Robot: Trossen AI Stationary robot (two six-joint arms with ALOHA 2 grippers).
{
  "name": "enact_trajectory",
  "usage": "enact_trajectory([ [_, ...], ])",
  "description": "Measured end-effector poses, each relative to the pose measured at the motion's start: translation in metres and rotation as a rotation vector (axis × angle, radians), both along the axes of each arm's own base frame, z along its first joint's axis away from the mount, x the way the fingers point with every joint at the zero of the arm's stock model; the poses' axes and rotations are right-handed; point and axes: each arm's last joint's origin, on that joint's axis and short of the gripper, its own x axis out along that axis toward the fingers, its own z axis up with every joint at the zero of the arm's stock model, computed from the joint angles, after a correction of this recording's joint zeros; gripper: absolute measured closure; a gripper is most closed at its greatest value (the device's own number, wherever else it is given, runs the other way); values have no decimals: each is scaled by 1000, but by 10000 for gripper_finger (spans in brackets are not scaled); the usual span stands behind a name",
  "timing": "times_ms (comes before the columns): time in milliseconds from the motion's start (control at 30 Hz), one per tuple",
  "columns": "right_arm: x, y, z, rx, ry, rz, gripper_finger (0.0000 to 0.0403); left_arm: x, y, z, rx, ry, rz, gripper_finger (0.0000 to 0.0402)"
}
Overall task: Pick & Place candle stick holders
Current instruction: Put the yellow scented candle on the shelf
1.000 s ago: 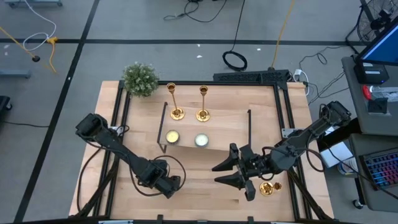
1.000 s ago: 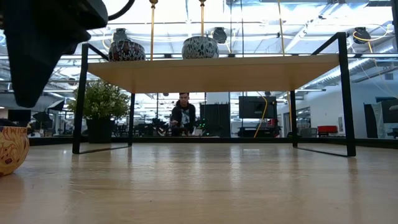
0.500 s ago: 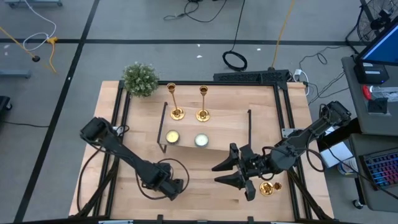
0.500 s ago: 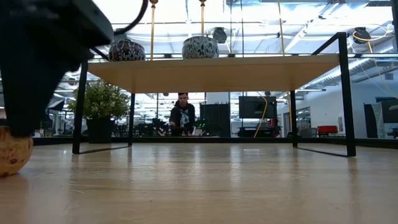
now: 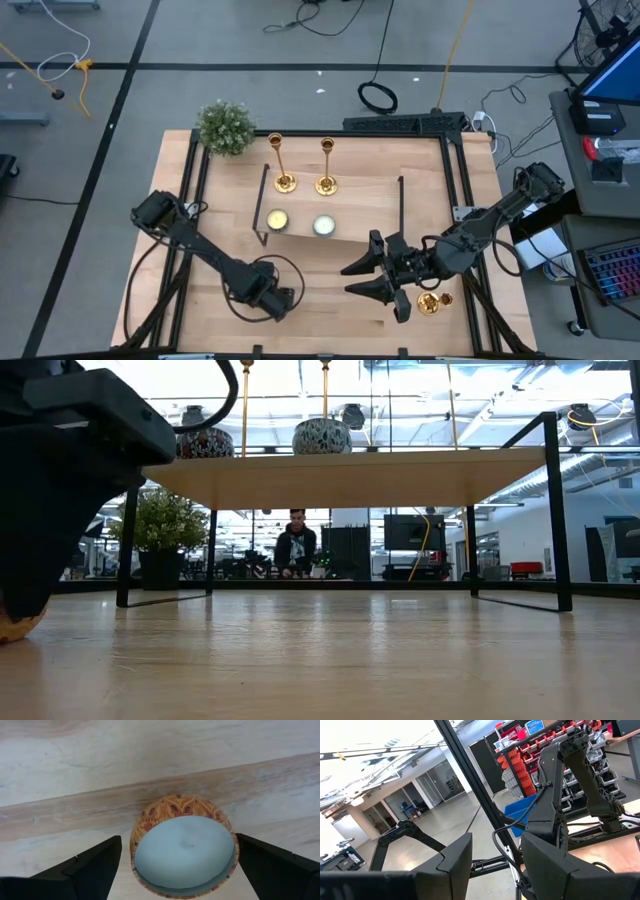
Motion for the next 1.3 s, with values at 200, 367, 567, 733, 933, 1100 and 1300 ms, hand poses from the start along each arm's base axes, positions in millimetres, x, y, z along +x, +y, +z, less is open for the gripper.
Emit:
enact_trajectory([
  [200, 0, 0, 0, 0, 0, 0, 238, 1, -1, 0, -22, 2, -3, 14],
  [367, 0, 0, 0, 0, 0, 0, 238, 2, 0, 0, -25, -2, -1, 17],
  [567, 0, 0, 0, 0, 0, 0, 238, 6, -1, 1, -30, -46, -18, 83],
  [733, 0, 1, 0, 0, 0, 2, 238, 8, -2, 1, -23, -75, -16, 118],
  [933, 0, 1, -1, -8, 11, 9, 238, 11, -3, 2, -30, -114, -2, 118],
  [1100, -1, 3, -6, -38, 48, 84, 238, 19, -7, 6, -78, -206, 3, 104],
  [1300, -1, 3, -15, -90, 129, 82, 238, 28, -12, 17, -107, -269, 9, 117],
])
